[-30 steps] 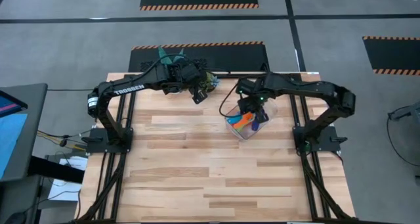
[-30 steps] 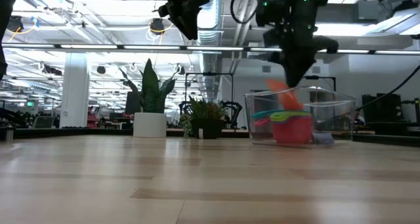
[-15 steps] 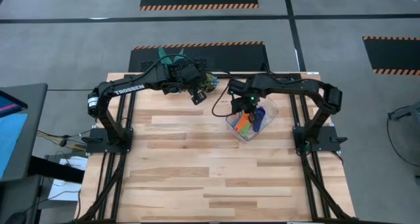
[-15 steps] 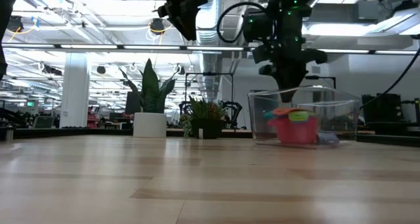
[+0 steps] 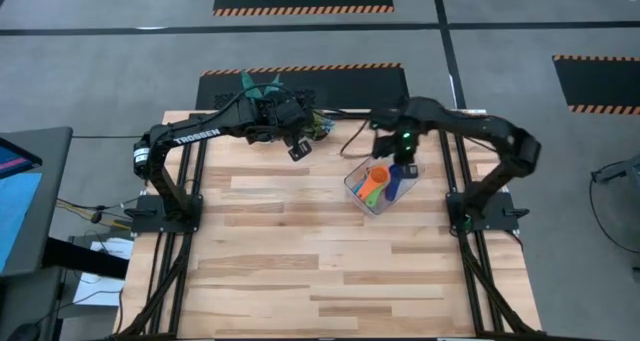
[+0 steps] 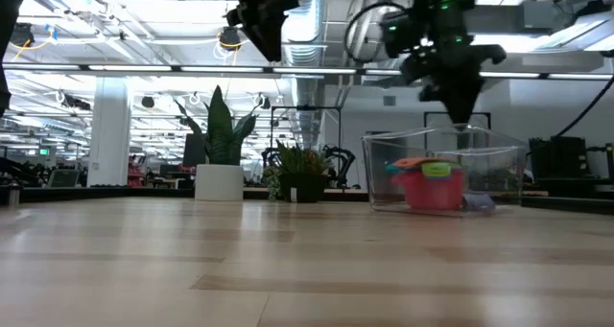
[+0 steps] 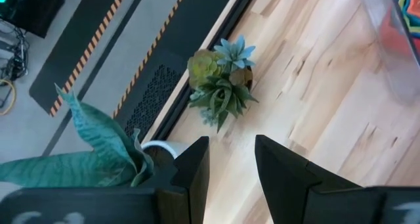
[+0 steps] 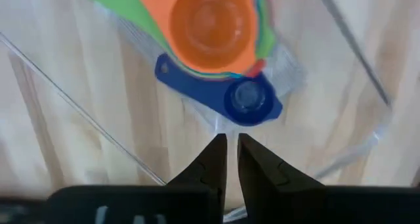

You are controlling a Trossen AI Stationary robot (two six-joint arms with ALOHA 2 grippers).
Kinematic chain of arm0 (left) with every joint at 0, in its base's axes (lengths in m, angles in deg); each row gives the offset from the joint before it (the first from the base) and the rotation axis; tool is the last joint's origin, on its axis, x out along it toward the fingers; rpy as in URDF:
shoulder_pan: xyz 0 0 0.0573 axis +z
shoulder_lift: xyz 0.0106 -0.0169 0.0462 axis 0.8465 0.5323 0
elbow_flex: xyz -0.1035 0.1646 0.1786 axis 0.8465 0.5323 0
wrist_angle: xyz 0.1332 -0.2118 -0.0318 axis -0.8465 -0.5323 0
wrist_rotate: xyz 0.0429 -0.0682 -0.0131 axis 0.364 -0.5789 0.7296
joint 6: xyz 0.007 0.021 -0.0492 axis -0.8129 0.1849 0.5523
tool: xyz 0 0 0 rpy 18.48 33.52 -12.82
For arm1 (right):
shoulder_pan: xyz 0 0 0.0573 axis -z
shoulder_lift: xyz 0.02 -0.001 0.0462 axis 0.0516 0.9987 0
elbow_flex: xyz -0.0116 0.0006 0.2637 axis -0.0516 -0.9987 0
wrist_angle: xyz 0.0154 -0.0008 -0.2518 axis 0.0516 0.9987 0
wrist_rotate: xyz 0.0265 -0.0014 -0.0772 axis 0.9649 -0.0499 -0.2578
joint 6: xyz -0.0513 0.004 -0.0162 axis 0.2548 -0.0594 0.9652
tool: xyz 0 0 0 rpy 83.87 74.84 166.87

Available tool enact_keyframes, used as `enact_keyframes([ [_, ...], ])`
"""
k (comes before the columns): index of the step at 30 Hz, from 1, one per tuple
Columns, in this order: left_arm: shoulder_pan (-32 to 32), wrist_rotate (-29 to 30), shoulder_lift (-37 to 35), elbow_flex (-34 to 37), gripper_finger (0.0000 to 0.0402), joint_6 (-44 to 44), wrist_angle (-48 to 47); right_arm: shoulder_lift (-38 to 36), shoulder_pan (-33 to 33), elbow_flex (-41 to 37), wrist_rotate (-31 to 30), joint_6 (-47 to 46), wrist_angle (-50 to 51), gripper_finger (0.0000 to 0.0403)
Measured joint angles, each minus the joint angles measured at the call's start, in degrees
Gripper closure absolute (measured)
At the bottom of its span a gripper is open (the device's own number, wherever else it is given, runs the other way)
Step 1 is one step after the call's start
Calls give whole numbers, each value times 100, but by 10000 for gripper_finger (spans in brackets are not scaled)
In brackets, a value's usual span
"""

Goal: Nest measuring cups in basket
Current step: Adjust the nested measuring cups in the transparent bin

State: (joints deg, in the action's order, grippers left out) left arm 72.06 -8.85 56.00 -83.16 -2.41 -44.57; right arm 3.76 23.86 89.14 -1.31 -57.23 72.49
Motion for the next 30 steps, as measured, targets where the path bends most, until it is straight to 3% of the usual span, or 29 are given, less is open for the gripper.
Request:
enact_keyframes([
  [5,2,0,0,0,288,7,37,-953,592,-649,505,-460,-651,342],
  [8,2,0,0,2,288,9,109,-1359,681,-1041,802,-983,-1331,342],
  [11,2,1,0,1,288,9,199,-1616,685,-1531,838,-936,-1679,342],
  [20,2,4,0,2,288,-26,195,-1703,705,-2283,689,-937,-2091,342],
  [26,2,4,0,2,288,17,192,-1638,744,-2516,637,-2004,-2348,342],
  [30,2,4,0,4,288,-14,190,-1602,835,-2521,649,-2158,-2348,334],
])
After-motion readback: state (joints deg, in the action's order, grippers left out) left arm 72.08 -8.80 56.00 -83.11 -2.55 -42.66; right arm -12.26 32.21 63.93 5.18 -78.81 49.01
